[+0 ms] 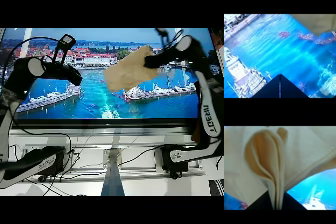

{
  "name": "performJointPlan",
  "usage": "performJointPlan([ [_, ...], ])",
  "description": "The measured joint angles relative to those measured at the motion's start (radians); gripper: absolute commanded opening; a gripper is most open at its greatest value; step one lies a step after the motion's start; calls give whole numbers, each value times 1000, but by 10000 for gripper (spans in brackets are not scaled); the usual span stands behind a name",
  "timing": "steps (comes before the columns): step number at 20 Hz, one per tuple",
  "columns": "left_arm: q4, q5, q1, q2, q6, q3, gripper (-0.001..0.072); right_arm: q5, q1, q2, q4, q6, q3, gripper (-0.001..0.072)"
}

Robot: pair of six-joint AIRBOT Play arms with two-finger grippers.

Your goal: Fold the clothes and pants, and hang the long-sleeved shirts on hangers.

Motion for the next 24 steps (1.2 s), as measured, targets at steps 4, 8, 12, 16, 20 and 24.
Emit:
performJointPlan([
  [4,78,0,0,94,0,0,10,35,-202,153,-176,105,11,12],
  [8,134,0,0,155,0,0,10,127,-431,266,-294,307,14,12],
  [12,172,0,1,175,0,0,11,248,-639,334,-399,486,14,11],
  [16,186,2,1,180,0,0,10,361,-791,354,-489,573,9,24],
  [20,192,2,1,180,0,0,11,393,-873,358,-528,664,6,493],
  [24,193,2,1,180,0,0,11,381,-894,357,-534,689,5,12],
])
